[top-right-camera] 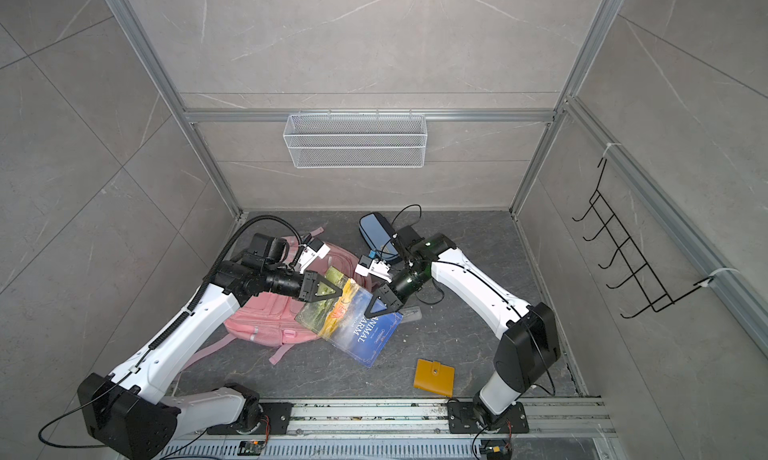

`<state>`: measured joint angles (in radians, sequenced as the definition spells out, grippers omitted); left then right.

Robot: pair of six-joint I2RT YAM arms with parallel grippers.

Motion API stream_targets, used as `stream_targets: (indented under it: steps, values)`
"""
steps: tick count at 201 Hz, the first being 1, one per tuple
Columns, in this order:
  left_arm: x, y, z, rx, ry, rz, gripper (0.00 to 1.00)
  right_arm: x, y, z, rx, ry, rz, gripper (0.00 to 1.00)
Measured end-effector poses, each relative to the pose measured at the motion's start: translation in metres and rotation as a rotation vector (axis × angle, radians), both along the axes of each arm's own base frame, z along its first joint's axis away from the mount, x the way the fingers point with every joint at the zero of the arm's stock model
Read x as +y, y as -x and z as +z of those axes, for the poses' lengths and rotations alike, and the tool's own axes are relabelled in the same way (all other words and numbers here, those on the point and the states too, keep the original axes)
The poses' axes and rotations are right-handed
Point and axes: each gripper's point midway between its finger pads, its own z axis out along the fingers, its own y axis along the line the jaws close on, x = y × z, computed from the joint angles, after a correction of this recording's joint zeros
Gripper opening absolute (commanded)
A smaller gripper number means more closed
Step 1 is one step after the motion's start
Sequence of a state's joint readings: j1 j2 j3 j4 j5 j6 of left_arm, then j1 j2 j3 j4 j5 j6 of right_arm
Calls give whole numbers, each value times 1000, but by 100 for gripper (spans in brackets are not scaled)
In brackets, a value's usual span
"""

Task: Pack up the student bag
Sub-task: 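Lift the 'Animal Farm' book with both grippers toward the backpack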

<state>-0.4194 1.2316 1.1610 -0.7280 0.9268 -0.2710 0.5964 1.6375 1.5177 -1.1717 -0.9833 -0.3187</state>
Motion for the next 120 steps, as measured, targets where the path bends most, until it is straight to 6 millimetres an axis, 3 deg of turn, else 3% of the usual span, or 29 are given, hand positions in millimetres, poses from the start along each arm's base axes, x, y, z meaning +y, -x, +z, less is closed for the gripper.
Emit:
stream_targets:
  steps: [25, 30, 54, 68, 98, 120]
  values:
    - [1, -2, 5, -18, 10, 13, 0, 2, -7, 4, -9, 11, -18, 38]
    - [1, -1, 7, -20, 13, 15, 0, 3, -13, 7, -9, 7, -38, 49]
    - [3, -2, 1, 1, -11, 56, 0, 5, -48, 23, -54, -64, -151, 80]
    - [8, -12, -2, 11, -10, 113, 0, -6, -70, 30, -68, -115, -260, 85]
    - [20, -43, 11, -2, 69, 264, 0, -53, -112, 39, -39, -232, -555, 90]
    - [21, -60, 30, -40, 137, 314, 0, -66, -120, 37, -5, -313, -652, 92]
